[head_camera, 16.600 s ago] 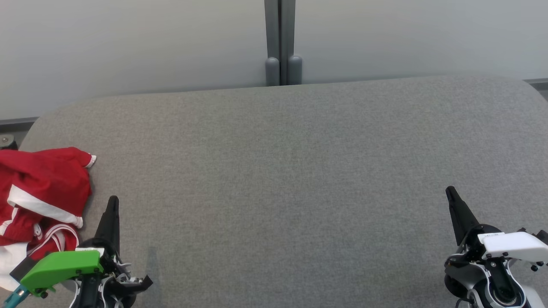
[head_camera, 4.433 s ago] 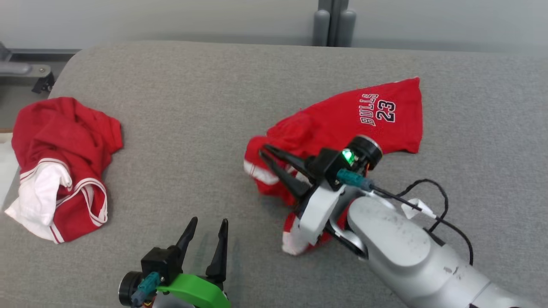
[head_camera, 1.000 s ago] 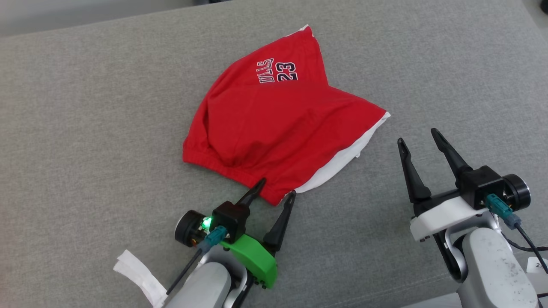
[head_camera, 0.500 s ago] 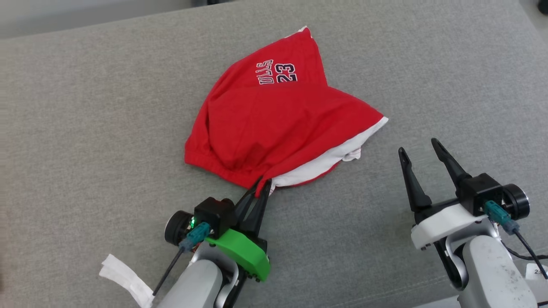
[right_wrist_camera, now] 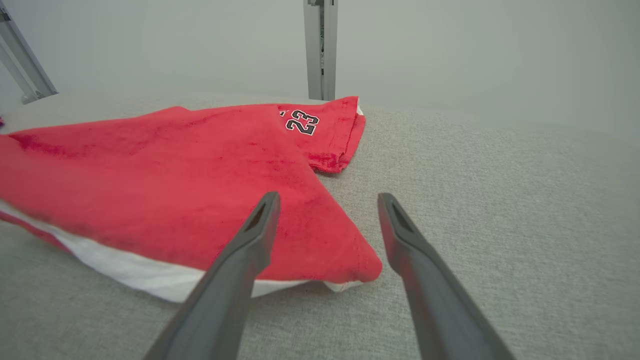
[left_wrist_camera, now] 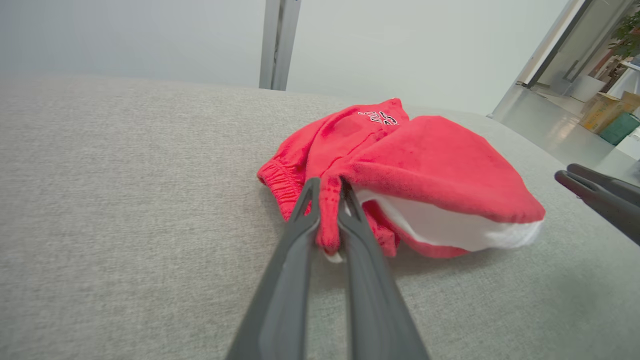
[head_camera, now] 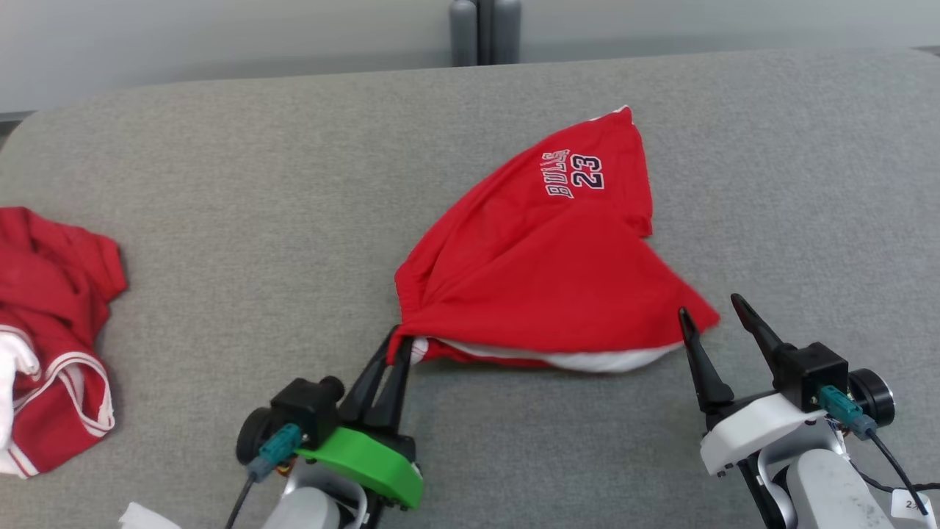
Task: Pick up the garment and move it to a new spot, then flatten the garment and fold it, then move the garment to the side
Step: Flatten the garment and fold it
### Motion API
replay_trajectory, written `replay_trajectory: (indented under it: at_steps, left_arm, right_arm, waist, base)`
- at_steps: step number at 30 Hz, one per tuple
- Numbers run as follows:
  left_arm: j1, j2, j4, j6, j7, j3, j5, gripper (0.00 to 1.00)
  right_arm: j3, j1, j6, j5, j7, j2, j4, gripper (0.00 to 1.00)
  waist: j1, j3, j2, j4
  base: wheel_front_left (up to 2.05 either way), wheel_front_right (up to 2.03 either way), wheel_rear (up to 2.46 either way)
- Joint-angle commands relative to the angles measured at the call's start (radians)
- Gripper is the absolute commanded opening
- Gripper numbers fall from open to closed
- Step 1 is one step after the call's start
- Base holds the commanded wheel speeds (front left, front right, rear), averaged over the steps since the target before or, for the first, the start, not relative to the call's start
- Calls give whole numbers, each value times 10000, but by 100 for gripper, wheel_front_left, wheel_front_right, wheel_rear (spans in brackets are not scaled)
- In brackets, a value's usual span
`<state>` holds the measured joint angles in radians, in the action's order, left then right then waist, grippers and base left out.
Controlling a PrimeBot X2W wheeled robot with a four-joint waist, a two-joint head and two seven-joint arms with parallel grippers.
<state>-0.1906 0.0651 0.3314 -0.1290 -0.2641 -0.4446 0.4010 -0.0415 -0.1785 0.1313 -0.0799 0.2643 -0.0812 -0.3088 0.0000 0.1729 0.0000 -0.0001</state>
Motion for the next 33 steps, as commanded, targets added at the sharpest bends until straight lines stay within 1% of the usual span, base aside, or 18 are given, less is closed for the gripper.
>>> replay_trajectory:
  at_steps: [1, 4, 6, 8, 9, 14, 17, 21, 25, 31, 32, 33]
  left_arm:
    - [144, 111, 57, -32, -5, 300, -122, 0]
    - [174, 228, 428, -32, -5, 711, -193, 0]
    - [150, 315, 989, -32, -2, 933, -258, 0]
    - [-23, 306, 1343, -32, -6, 1201, -359, 64]
    - [-48, 298, 1562, -32, -5, 1318, -462, 100]
    - [177, 128, 1782, 75, -6, 2198, -910, 100]
    - [502, -10, 1587, 135, -6, 2672, -1230, 100]
    - [841, -80, 1272, 118, -5, 3030, -1493, 100]
    - [1107, -132, 1062, 77, -5, 3109, -1662, 100]
    - [1198, -135, 818, 75, -5, 2951, -1420, 100]
    - [1197, -134, 745, 87, -5, 2940, -1416, 100]
    - [1203, -134, 693, 95, -6, 2935, -1409, 100]
  right_arm:
    - [-19, 151, -10, -10, 2, 2, -47, 100]
    - [-119, 199, -10, -52, 1, 30, -114, 100]
    - [-228, 215, -10, -54, 2, 23, -169, 100]
    - [-324, 242, -10, -54, 1, 12, -225, 100]
    - [-377, 280, -10, -52, 2, 5, -268, 100]
    - [-675, 509, -10, -158, 2, -88, -456, 100]
    - [-1090, 769, -10, -332, 2, -119, -577, 100]
    - [-1566, 978, -10, -616, 2, -161, -837, 100]
    - [-1760, 986, -10, -1047, 1, -96, -1238, 100]
    - [-1757, 742, -10, -1525, 2, -43, -1787, 100]
    - [-1782, 690, -10, -1567, 2, -47, -1843, 98]
    - [-1792, 668, -10, -1629, 2, -49, -1861, 93]
  waist:
    - [0, -475, 0, 597]
    - [0, -463, 0, 616]
    - [0, -427, 0, 540]
    - [0, -400, 0, 441]
    - [0, -393, 0, 394]
    - [0, -424, 0, 304]
    - [0, -468, 0, 293]
    - [0, -491, 0, 346]
    - [0, -475, 0, 449]
    - [0, -444, 0, 605]
    - [0, -438, 0, 631]
    - [0, -435, 0, 648]
  base:
    - [0, 0, 0]
    - [0, 0, 0]
    - [0, 0, 0]
    - [0, 0, 0]
    - [0, 0, 0]
    - [0, 0, 0]
    - [0, 0, 0]
    - [0, 0, 0]
    - [0, 0, 0]
    - [0, 0, 0]
    - [0, 0, 0]
    - [0, 0, 0]
